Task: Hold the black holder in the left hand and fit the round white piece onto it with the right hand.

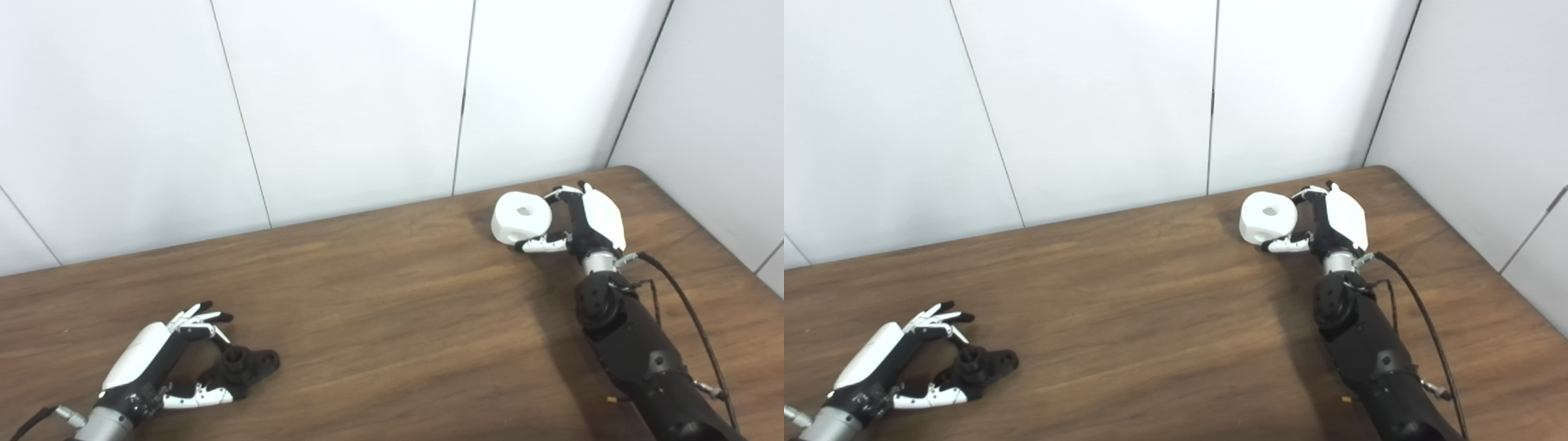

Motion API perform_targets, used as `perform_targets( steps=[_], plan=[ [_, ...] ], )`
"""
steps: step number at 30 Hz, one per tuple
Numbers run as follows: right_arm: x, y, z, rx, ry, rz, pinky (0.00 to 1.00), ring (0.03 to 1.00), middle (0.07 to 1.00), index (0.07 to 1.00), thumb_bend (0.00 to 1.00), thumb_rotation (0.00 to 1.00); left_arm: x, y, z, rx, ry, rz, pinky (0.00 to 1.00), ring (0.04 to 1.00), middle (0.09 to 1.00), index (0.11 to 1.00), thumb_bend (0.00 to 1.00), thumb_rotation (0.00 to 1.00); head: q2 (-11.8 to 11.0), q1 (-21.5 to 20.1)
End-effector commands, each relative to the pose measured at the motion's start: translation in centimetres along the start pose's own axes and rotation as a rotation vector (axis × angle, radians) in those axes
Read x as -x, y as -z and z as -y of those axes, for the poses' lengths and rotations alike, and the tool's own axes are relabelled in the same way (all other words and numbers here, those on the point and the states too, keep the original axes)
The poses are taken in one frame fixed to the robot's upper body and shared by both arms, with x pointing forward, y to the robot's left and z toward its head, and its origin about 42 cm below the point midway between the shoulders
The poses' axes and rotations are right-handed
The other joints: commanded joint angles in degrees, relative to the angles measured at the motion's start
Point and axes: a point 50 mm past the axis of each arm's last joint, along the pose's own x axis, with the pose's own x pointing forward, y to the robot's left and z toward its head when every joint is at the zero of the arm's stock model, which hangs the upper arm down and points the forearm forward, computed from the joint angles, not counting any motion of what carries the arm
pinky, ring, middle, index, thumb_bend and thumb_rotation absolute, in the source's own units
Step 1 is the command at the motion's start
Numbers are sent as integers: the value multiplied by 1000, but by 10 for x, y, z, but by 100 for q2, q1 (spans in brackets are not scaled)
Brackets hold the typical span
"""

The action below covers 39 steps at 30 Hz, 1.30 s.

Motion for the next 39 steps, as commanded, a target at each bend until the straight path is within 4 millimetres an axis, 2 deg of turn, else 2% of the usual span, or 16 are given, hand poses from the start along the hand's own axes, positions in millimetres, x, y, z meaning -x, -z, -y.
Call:
perform_targets(
  steps=[1,12,21,28,39],
  plan=[
    [-12,-14,16,-18,62,57,1000,969,816,484,525,143,-5,-6,-24,-28,-47,42,1000,976,843,483,517,39,8,-4],
    [-5,-17,12,-100,29,50,1000,967,819,484,525,147,-7,-7,-24,-36,-41,40,1000,978,842,483,517,39,27,68],
    [7,-39,6,-151,30,120,1000,947,779,484,525,146,-8,-6,-23,-37,-35,49,1000,981,842,483,517,39,29,80],
    [16,-55,3,-176,-11,151,1000,948,783,483,525,150,-9,-6,-22,-31,-35,43,1000,980,840,483,517,39,28,91],
    [29,-70,-2,-203,-81,225,1000,946,784,482,524,155,-9,-6,-19,-36,-36,42,1000,981,841,483,517,39,75,153]
  ],
)
